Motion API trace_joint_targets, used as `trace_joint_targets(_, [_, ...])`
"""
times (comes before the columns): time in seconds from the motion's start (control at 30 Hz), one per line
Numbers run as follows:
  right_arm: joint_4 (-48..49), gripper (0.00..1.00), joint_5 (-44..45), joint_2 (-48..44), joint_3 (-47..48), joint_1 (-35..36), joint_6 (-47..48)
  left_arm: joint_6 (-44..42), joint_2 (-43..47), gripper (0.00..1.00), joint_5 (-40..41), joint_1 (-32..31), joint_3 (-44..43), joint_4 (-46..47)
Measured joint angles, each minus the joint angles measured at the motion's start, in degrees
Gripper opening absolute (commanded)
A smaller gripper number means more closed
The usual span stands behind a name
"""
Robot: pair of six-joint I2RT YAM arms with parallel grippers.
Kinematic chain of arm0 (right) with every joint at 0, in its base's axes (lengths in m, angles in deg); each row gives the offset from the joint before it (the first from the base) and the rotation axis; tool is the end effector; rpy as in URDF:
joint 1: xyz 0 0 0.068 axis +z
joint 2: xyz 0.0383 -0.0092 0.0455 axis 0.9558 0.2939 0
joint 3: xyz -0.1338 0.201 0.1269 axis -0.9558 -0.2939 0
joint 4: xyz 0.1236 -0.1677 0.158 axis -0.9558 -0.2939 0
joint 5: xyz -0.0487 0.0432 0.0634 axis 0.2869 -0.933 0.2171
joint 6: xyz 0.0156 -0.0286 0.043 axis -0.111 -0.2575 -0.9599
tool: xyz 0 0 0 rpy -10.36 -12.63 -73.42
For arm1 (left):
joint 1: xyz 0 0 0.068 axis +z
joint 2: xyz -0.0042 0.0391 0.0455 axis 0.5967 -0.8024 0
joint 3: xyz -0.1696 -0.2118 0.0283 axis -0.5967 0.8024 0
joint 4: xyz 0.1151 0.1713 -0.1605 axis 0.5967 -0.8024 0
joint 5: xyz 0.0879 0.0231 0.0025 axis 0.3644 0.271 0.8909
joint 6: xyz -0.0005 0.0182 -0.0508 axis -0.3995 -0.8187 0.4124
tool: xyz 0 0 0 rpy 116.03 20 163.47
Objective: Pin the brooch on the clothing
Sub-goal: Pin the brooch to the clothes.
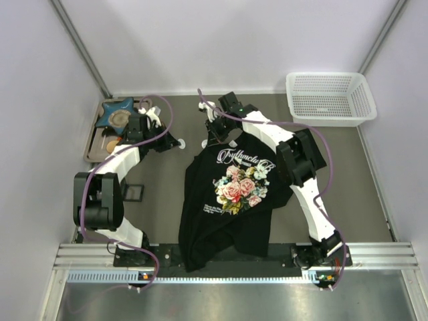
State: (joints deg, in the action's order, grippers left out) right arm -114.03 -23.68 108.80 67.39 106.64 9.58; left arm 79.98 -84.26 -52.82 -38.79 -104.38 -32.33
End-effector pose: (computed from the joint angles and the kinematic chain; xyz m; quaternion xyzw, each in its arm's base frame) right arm 0.4289 0.3106 0.1977 -0.4248 0.8059 0.3348 0.2406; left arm 0.3406 -0.0296 0.2271 -0.0645 0.8802 -0.3078 0.3554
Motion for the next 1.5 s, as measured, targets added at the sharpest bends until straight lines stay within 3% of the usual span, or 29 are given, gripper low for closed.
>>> trace_joint_targets(0.07, [0.00,0.05,0.33,0.00,-0.11,-0.02,0.55,0.00,0.00,0.00,-0.26,0.09,-0.02,0.00])
trace_joint_targets(0.17, [-0.39,0.38,0.76,-0.20,-0.76,-0.02,1.11,0.00,0.00,0.00,-0.68,0.13,-0.02,0.00])
trace_joint_targets(0.27, [-0.63,0.47,2.19,-0.20,-0.72,-0.02,0.57,-0.02,0.00,0.00,-0.90,0.13,0.00,0.00])
trace_joint_targets(0.4, [-0.92,0.48,6.12,-0.15,0.37,0.00,-0.24,-0.04,0.00,0.00,-1.09,0.17,0.00,0.00])
trace_joint_targets(0.57, [-0.13,0.57,9.07,-0.15,1.68,0.00,-1.49,-0.09,0.00,0.00,-1.14,0.39,-0.02,-0.02])
trace_joint_targets(0.83, [-0.13,0.50,10.25,-0.07,1.66,0.00,-1.25,-0.22,0.00,0.00,-1.31,0.98,0.00,0.00])
trace_joint_targets(1.0, [-1.53,0.34,7.96,-0.02,1.44,0.00,-0.26,-0.20,0.00,0.00,-1.40,1.05,0.00,-0.02])
trace_joint_targets(1.07, [-2.05,0.33,6.27,-0.02,1.18,0.00,0.02,-0.20,0.00,0.00,-1.55,1.16,0.00,-0.02])
trace_joint_targets(1.13, [-2.82,0.37,4.96,0.00,1.16,0.00,0.24,-0.20,0.00,0.00,-1.68,1.31,0.00,0.00])
trace_joint_targets(1.17, [-3.17,0.49,4.48,0.00,1.16,0.00,0.28,-0.17,0.00,0.00,-1.73,1.38,0.00,-0.02])
trace_joint_targets(1.23, [-3.45,0.58,4.00,0.00,1.16,0.00,0.26,-0.17,0.00,0.00,-1.75,1.38,-0.02,-0.02])
trace_joint_targets(1.5, [-3.34,0.58,5.49,0.00,1.16,-0.11,-0.13,-0.02,-0.11,0.00,-2.43,1.38,-0.09,0.00])
